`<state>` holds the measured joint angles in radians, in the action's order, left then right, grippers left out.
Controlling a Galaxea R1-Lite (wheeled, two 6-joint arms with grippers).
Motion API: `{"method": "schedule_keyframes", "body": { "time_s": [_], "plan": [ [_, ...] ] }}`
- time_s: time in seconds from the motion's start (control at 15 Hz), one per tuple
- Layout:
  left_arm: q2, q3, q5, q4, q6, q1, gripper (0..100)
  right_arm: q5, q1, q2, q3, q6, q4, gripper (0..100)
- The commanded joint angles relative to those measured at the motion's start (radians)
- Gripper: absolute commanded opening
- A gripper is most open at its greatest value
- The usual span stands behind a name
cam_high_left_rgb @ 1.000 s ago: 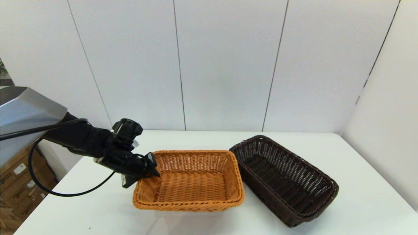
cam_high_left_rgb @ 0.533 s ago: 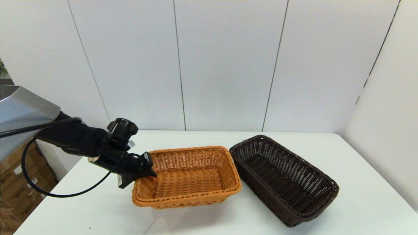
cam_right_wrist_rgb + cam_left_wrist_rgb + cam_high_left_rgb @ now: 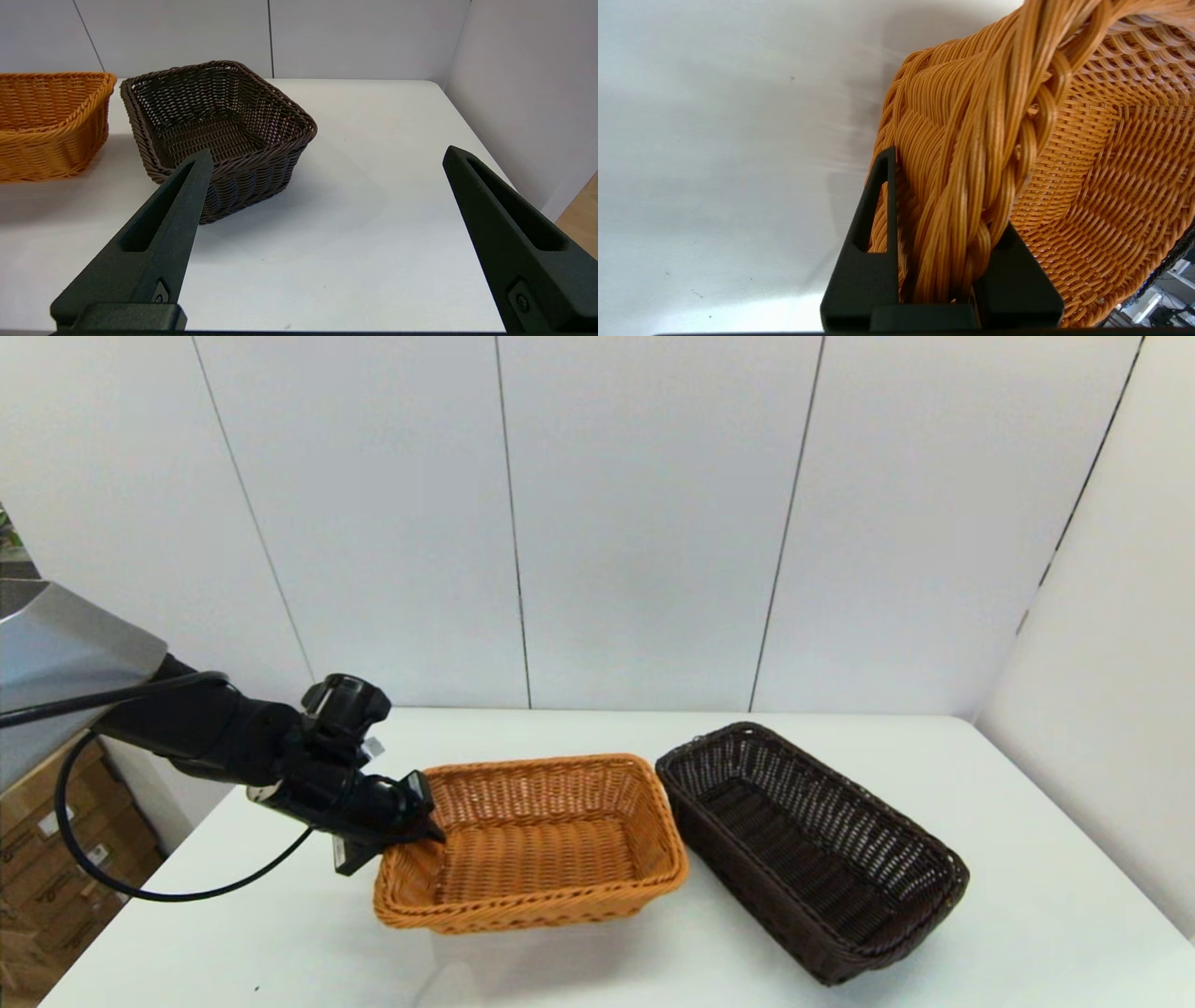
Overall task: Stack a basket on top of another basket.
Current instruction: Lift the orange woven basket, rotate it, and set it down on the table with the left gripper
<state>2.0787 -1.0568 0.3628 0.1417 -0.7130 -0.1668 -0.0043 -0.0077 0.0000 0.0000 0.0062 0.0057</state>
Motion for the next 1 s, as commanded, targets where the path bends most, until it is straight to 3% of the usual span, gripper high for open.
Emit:
{"method": "schedule_keyframes", "body": {
  "time_s": [0.07, 1.0],
  "plan": [
    [0.003, 0.009, -0.001, 0.004, 0.023, 0.0, 0, 0.0, 0.0, 0.002, 0.0, 0.0, 0.0, 100],
    [0.047, -0.019, -0.077, 0.002, 0.026, -0.011, 0, 0.0, 0.0, 0.002, 0.0, 0.0, 0.0, 100]
  ]
}}
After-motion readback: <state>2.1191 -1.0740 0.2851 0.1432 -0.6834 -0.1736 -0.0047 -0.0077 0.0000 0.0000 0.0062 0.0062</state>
